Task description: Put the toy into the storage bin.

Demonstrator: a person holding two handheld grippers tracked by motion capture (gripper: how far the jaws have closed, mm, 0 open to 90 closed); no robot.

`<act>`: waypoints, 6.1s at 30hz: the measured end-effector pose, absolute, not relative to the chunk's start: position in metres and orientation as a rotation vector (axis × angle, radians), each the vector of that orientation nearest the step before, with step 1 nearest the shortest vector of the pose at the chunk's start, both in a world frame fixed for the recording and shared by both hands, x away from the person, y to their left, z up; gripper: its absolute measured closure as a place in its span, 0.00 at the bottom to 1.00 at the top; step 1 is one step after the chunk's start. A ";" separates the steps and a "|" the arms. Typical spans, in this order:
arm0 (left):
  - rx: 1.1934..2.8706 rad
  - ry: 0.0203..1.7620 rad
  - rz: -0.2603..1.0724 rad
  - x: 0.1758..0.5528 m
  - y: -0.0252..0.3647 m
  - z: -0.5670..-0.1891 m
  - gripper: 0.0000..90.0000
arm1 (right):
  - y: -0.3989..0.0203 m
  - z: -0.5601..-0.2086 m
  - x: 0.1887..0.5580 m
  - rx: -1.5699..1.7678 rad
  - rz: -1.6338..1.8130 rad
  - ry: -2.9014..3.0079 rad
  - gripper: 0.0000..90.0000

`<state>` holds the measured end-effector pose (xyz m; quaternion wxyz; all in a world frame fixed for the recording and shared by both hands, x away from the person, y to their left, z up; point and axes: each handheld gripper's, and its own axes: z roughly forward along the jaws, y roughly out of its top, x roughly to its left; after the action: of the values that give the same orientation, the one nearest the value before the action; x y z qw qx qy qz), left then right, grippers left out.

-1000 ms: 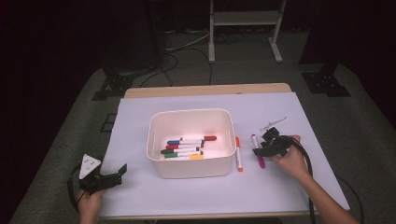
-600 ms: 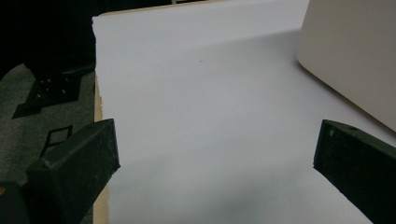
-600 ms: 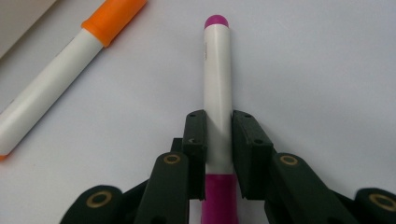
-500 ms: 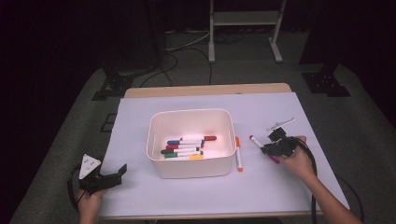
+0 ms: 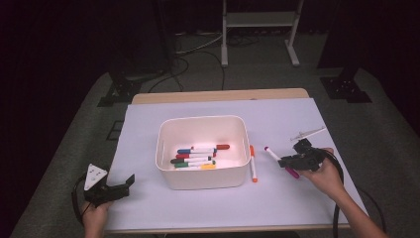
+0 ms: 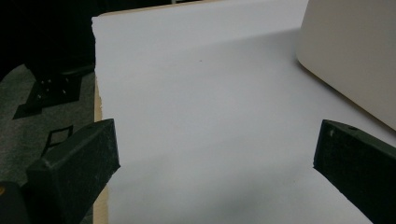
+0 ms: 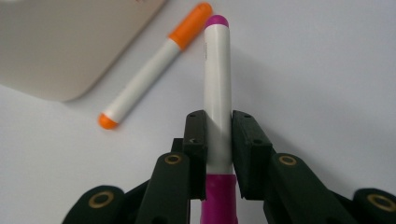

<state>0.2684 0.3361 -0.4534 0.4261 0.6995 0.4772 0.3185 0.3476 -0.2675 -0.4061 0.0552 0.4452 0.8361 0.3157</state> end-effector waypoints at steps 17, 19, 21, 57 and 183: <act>1.756 1.191 0.796 0.269 0.336 -0.453 0.00 | -0.251 -0.327 0.326 1.169 1.099 2.549 0.84; 1.756 1.191 0.796 0.269 0.336 -0.453 0.00 | -0.245 -0.316 0.324 1.139 1.123 2.557 0.84; 1.754 1.191 0.795 0.269 0.336 -0.453 0.00 | -0.239 -0.307 0.322 1.108 1.141 2.564 0.84; 1.747 1.196 0.781 0.269 0.337 -0.453 0.00 | -0.094 -0.276 0.343 0.636 1.151 2.849 0.84; 1.736 1.191 0.789 0.268 0.338 -0.453 0.00 | -0.194 -0.417 0.380 1.140 0.929 2.692 0.42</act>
<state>0.2676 0.3376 -0.4532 0.4321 0.6964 0.4777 0.3165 0.3805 -0.1940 -0.4175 0.0368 0.3714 0.8770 0.3027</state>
